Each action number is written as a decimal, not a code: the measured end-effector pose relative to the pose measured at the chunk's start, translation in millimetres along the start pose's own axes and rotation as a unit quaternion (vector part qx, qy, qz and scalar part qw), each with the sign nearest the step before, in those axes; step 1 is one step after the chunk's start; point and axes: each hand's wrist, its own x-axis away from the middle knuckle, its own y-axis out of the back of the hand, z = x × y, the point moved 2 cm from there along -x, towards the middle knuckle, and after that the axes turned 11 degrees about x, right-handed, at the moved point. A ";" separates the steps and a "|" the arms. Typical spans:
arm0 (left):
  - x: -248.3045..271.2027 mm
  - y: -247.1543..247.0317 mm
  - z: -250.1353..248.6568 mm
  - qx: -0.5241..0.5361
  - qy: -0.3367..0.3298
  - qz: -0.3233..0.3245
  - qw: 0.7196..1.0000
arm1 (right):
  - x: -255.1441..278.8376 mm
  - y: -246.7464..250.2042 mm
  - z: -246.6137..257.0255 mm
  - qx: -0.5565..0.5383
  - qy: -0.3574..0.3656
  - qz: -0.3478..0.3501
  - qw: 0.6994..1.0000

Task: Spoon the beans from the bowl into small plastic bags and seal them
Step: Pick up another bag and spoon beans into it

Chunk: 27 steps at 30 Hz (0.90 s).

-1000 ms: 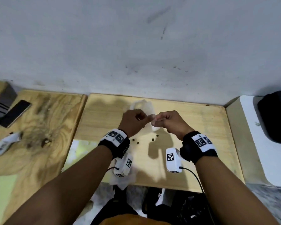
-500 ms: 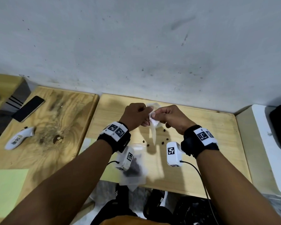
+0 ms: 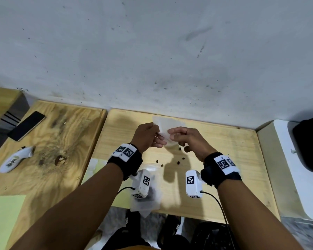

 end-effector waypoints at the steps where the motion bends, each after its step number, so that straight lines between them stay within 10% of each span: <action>1: -1.9 2.7 1.9 -0.010 -0.006 -0.009 1.000 | -1.2 2.6 -5.8 -0.025 -0.013 -0.036 0.999; 5: -14.0 17.3 16.4 -0.053 -0.021 -0.014 0.998 | -5.6 16.4 -31.5 -0.022 -0.086 -0.188 0.978; 19: -12.7 18.5 24.4 0.038 0.019 -0.016 0.999 | -2.9 19.4 -57.0 -0.102 -0.173 -0.044 0.979; 27: -24.4 30.9 34.7 -0.192 -0.054 -0.111 0.974 | -0.1 25.3 -59.5 -0.128 -0.134 -0.075 0.980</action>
